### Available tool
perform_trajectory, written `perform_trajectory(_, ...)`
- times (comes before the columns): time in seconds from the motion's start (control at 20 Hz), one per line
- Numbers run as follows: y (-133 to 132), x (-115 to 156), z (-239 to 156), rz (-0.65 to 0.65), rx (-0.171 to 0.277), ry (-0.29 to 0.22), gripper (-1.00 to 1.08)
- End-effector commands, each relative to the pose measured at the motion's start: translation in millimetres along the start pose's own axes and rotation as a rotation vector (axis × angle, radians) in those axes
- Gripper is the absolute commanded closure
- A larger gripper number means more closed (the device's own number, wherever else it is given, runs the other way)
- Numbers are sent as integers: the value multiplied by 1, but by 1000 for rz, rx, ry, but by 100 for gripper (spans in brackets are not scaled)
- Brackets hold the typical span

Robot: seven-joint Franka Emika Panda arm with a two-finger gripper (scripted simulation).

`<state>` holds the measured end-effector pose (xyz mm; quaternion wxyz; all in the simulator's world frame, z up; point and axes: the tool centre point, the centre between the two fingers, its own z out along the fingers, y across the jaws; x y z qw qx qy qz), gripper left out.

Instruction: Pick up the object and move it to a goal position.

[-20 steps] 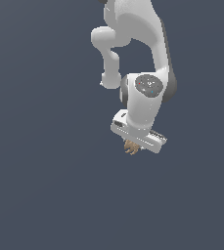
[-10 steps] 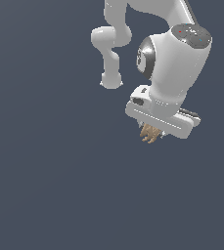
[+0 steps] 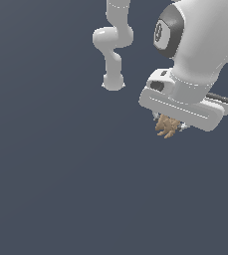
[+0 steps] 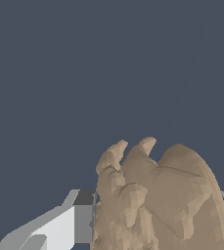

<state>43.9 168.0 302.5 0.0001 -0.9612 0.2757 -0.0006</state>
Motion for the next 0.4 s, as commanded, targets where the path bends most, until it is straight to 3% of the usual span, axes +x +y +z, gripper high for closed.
perform_trajectory(0.0, -3, -1, -6, 1, -1, -1, 108)
perform_trajectory(0.35, -4, 0, -8, 0, -1, -1, 108)
